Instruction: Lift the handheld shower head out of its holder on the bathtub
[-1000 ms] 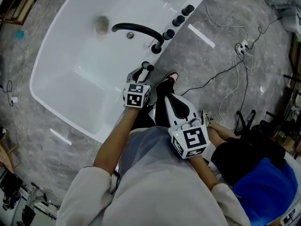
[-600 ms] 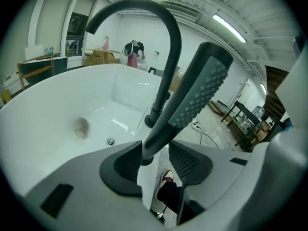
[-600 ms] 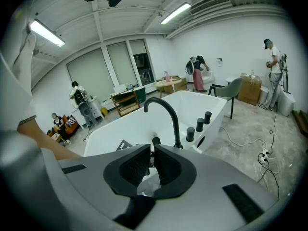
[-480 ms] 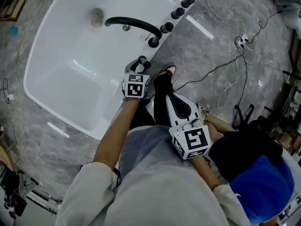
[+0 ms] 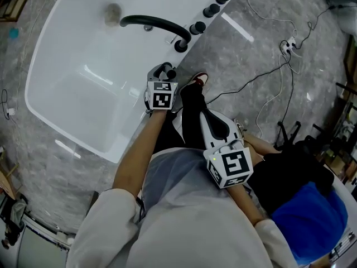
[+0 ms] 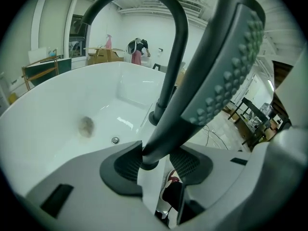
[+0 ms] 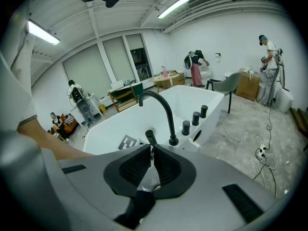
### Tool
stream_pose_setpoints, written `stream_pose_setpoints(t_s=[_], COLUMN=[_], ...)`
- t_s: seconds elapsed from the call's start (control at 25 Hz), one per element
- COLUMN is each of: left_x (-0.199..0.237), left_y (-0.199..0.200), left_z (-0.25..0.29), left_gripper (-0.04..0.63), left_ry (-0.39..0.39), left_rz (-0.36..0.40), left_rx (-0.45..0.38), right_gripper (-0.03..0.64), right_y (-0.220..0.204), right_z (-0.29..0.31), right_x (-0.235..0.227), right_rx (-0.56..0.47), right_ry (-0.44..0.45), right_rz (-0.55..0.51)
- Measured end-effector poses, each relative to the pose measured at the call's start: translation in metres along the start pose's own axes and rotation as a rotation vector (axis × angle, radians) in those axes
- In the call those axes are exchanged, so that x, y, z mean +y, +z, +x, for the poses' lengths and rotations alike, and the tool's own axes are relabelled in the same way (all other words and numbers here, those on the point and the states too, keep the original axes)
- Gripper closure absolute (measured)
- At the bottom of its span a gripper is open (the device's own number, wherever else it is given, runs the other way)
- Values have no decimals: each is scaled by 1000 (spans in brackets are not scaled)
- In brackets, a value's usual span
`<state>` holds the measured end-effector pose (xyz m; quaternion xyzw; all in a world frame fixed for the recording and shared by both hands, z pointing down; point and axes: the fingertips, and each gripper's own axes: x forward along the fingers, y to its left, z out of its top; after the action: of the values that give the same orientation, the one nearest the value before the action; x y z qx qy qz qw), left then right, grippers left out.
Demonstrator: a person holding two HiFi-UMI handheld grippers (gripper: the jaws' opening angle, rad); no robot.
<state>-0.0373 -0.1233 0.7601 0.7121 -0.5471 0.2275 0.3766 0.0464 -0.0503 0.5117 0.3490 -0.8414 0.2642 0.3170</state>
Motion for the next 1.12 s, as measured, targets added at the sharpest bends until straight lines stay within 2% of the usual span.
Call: stream_pose_setpoints(t_s=[0.48, 1.12], left_x=[3, 0], left_y=[2, 6], left_z=[2, -9], left_gripper=[451, 457], left_ry=[74, 75], left_rz=[112, 135], left_rx=[-6, -15], right_gripper=[597, 597], right_y=[-8, -11], right_z=[-6, -7], right_x=[-10, -8], right_rx=[12, -2], right_ry=[-13, -15], right_rz=[22, 21])
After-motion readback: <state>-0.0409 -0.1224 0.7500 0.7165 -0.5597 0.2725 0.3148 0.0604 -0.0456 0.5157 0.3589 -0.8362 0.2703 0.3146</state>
